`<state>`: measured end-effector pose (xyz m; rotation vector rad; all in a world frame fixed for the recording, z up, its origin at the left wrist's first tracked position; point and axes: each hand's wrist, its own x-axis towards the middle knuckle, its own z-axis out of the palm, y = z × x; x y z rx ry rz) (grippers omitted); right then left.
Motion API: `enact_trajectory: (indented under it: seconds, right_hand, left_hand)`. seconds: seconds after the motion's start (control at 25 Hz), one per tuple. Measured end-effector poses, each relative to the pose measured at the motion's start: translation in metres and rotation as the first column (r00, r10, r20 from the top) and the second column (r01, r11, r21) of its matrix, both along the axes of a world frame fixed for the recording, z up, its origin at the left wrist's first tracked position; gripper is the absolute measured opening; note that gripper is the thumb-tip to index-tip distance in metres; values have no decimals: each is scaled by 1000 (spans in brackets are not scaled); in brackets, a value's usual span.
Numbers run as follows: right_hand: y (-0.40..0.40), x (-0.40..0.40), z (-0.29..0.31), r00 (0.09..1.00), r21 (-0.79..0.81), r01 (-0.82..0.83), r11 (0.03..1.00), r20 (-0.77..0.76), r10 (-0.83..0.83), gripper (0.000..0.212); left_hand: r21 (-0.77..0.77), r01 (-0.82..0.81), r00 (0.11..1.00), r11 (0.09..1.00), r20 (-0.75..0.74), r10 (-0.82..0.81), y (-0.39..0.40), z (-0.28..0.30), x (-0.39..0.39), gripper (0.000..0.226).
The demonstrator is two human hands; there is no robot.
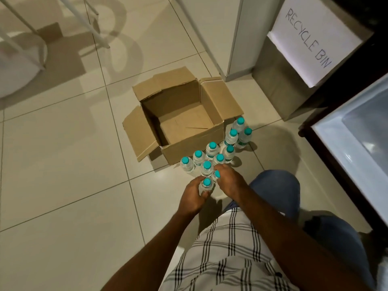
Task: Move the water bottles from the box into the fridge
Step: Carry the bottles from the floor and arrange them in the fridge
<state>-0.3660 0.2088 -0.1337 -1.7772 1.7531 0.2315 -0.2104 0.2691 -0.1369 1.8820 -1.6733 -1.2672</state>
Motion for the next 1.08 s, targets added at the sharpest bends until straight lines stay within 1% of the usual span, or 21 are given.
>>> enact_trajectory:
  seconds: [0.08,0.16,0.2,0.24,0.32,0.36,0.4,0.48,0.52,0.56,0.64,0.68,0.72,0.84,0.92,1.04,1.08]
  right_hand:
    - [-5,-1,-6,998,15,-40,999,-52,41,65]
    - [-7,-4,-11,988,26,-102,994,-115,104,67]
    - [-8,-6,-13,985,17,-118,993,-124,119,65]
    - [-7,-8,-14,986,12,-121,993,-112,121,58]
    - [-4,-11,-14,994,-32,-112,993,-11,111,30]
    - [-4,-11,-15,995,-55,-96,994,26,98,24]
    - [-5,-10,-12,996,-50,-70,996,44,72,23]
    - [-8,-5,-6,999,-33,-41,999,-2,41,42]
    - [-7,-4,-4,1000,-56,-6,998,5,6,48]
    - [-6,-4,-2,999,-61,-6,998,31,8,47]
    - [-3,-10,2,994,-55,-15,998,109,21,28]
    - [-2,-14,6,987,-89,8,996,158,6,24]
    - [0,-18,12,984,-104,24,994,179,-5,23]
    - [1,-34,38,958,-75,98,992,277,-73,24]
    - [1,-49,57,937,-60,137,989,332,-110,26]
    - [-3,-77,90,912,-114,185,976,390,-128,29]
    - [-5,-86,102,903,-135,197,971,410,-126,33]
  left_hand:
    - [6,-26,999,1000,-23,26,-2,-5,-3,48]
    - [-5,-47,997,999,-53,47,-6,-8,-6,38]
    - [-11,-58,996,998,-62,57,-8,-9,-7,33]
    - [-8,-68,996,998,-61,67,-9,-9,-8,29]
    - [11,-70,996,998,-57,70,-11,-10,-9,30]
    - [14,-59,996,998,-65,60,-12,-11,-9,31]
    - [16,-56,996,998,-74,57,-12,-12,-9,32]
    - [24,-75,993,997,-92,77,-13,-11,-8,30]
    - [26,-89,991,996,-100,91,-13,-11,-8,29]
    - [28,-98,989,995,-107,100,-13,-10,-8,29]
    - [38,-104,989,994,-106,108,-12,-9,-7,30]
    - [37,-103,989,994,-100,106,-12,-8,-7,32]
    - [30,-102,990,994,-95,105,-11,-6,-7,33]
    - [-12,-124,990,992,-69,123,-16,6,-9,41]
    - [-58,-125,989,990,-87,120,-24,18,-12,44]
    - [-142,-69,989,987,-141,48,-42,47,-26,42]
    - [-163,-42,987,986,-163,15,-49,59,-33,42]
